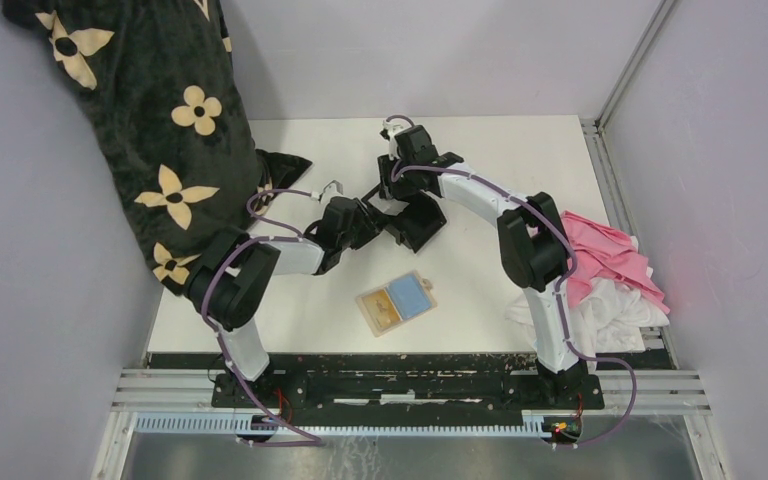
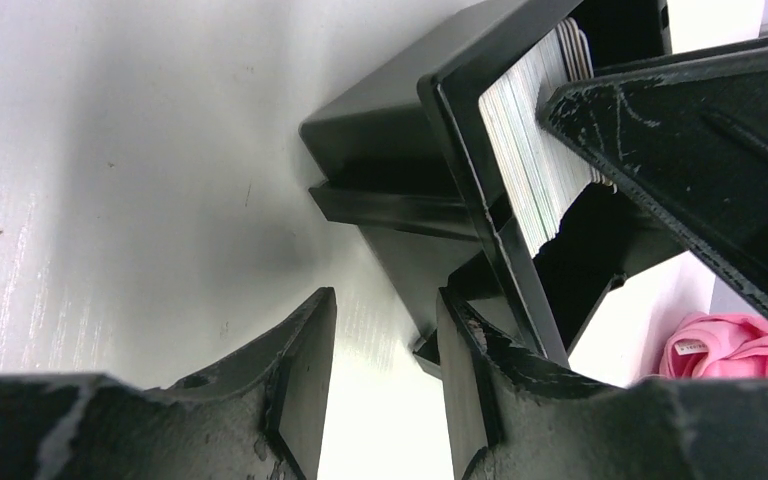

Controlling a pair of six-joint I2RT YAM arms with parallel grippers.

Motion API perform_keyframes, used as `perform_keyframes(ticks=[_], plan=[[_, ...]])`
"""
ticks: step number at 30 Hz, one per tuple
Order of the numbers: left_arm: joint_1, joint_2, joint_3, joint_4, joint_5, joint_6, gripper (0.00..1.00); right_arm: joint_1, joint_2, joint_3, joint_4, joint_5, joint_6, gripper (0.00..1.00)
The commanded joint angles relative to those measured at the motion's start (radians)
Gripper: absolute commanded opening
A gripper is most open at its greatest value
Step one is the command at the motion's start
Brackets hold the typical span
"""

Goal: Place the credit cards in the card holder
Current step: Pick up the credit card from the storage box.

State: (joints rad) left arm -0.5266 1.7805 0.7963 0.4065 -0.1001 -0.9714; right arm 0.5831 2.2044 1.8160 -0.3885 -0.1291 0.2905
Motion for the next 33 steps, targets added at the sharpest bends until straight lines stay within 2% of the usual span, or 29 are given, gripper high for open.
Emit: perform_keyframes(ticks=[1, 15, 33], plan=[[0.004, 0.019, 0.047, 0.047, 0.031, 0.000, 0.49, -0.002, -0.014, -0.038, 0.022, -0.031, 0.034, 0.42], [0.019, 0.001, 0.068, 0.003, 0.011, 0.021, 0.49, 0.000, -0.100, -0.108, 0.046, -0.030, 0.042, 0.37], [0.031, 0.037, 0.162, -0.054, 0.011, 0.059, 0.49, -0.001, -0.148, -0.135, 0.059, -0.030, 0.042, 0.36]])
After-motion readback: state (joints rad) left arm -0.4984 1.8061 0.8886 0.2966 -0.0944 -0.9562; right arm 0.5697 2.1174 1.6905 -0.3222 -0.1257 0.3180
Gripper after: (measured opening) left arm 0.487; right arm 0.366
